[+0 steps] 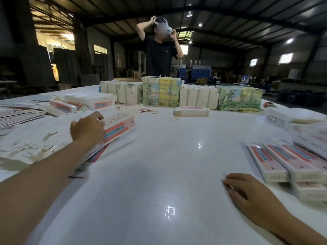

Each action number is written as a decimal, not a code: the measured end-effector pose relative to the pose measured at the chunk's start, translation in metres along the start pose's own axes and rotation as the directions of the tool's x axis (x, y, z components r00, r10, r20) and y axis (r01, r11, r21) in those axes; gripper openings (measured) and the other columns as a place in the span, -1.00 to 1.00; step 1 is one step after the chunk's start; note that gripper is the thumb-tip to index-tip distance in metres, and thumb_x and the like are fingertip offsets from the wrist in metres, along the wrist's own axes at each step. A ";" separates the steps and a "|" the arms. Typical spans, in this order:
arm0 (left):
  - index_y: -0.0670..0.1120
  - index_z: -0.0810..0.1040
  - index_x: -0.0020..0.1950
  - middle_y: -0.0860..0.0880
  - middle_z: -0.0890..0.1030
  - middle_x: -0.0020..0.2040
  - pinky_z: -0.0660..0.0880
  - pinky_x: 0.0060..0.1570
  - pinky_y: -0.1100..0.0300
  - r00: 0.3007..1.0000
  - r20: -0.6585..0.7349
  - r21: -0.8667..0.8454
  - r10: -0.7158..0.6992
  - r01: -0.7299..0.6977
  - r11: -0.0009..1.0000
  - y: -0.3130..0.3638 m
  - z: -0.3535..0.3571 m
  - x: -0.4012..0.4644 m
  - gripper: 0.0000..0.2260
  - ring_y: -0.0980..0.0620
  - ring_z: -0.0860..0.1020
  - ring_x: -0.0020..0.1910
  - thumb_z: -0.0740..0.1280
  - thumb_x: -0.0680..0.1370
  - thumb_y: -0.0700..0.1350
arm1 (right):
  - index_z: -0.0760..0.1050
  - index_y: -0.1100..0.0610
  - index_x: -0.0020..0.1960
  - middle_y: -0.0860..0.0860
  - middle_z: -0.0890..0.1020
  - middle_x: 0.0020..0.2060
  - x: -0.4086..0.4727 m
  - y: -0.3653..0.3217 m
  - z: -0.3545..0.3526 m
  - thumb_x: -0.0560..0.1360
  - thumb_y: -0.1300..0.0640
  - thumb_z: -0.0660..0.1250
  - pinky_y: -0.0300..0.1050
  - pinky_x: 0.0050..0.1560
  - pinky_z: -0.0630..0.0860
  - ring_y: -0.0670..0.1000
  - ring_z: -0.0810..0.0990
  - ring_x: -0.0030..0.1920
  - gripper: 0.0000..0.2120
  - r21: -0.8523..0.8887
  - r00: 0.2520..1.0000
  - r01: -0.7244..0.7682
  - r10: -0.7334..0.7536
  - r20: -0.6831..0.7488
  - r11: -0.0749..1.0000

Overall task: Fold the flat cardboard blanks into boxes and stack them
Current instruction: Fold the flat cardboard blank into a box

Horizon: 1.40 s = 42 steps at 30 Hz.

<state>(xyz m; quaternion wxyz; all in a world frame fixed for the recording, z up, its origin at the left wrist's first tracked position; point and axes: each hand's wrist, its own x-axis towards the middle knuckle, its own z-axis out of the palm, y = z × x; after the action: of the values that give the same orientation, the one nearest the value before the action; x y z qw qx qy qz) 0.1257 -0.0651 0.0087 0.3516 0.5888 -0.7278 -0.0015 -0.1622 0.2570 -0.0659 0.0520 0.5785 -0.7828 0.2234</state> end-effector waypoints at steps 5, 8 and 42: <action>0.00 0.59 -0.03 0.01 0.63 -0.06 0.51 -0.41 0.24 0.919 0.337 -0.635 0.206 0.060 0.770 0.076 -0.012 -0.057 -0.89 0.06 0.63 -0.24 0.28 0.57 -0.15 | 0.44 0.01 0.34 -0.08 0.58 0.16 0.000 -0.002 -0.009 0.57 0.10 0.28 -0.21 0.01 0.52 -0.08 0.60 -0.03 -0.66 0.470 0.963 -0.181 0.252 -0.091 0.864; 0.07 0.61 -0.14 0.09 0.65 -0.17 0.49 -0.44 0.32 0.770 0.481 -0.670 0.419 0.015 0.742 0.115 -0.006 -0.105 -0.83 0.10 0.65 -0.31 0.28 0.57 -0.15 | 0.46 0.06 0.25 0.08 0.68 -0.16 0.004 -0.003 -0.024 0.55 0.00 0.29 -0.13 -0.47 0.50 0.01 0.60 -0.38 -0.70 0.942 0.874 -0.272 0.459 0.157 0.197; 0.05 0.25 0.38 0.07 0.45 0.14 0.46 0.00 0.23 0.743 0.113 -0.154 0.659 -0.642 0.751 0.156 0.015 -0.203 -0.25 0.10 0.44 -0.07 0.31 0.32 0.39 | 0.56 0.11 -0.05 0.11 0.69 -0.12 -0.012 -0.008 -0.036 0.49 0.25 0.33 -0.17 -0.32 0.53 0.01 0.61 -0.21 -0.91 0.956 0.951 -0.242 0.237 0.198 0.169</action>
<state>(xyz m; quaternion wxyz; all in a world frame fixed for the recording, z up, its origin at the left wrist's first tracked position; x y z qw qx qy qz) -0.0037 0.1509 -0.0411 0.3006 0.2764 -0.9121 0.0360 -0.1572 0.2802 -0.0350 -0.3582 0.3527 -0.5495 0.6674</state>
